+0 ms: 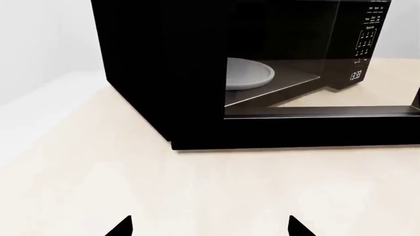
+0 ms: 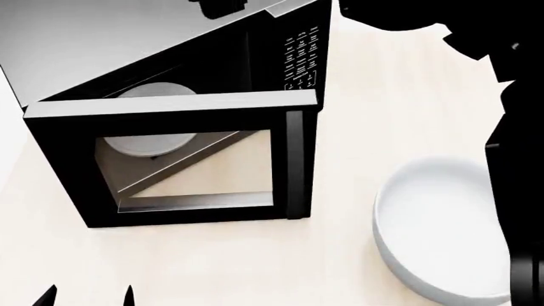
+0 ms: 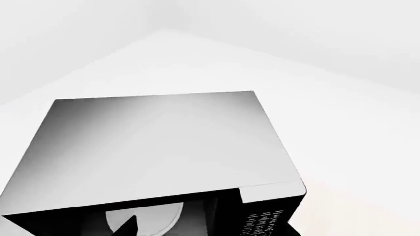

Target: Open the microwave.

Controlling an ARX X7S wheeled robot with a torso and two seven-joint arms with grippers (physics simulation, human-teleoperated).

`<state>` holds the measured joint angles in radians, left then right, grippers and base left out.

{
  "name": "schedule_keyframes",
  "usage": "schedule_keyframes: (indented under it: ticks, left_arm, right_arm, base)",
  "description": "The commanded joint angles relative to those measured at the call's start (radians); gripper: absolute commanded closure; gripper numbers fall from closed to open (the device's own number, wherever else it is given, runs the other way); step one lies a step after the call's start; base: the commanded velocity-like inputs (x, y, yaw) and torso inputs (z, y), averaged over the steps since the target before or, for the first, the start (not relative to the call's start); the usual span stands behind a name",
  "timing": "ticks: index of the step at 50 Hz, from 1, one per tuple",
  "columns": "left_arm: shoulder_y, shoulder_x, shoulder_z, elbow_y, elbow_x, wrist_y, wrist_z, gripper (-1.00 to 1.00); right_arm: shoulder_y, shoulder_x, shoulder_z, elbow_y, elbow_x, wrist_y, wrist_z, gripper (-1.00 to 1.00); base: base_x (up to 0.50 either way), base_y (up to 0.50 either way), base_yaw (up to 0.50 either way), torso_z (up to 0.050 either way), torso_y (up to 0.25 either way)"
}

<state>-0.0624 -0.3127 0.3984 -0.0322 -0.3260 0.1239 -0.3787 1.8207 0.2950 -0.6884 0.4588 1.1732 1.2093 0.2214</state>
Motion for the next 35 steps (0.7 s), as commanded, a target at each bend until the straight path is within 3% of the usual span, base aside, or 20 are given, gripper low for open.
schedule_keyframes:
  ticks: [1,35]
  left_arm:
    - [-0.001,-0.001,0.003,-0.007,-0.017,0.000,0.007,-1.00]
    - [-0.003,-0.006,0.011,-0.006,-0.021,-0.001,0.001,-1.00]
  right_arm:
    - [-0.027,0.003,0.011,-0.006,0.030,0.015,0.011,-1.00]
    - [-0.050,-0.018,-0.015,0.105,0.028,-0.012,-0.071,-1.00]
  base:
    - [0.00,0.00,0.00,0.000,0.000]
    - [0.00,0.00,0.00,0.000,0.000]
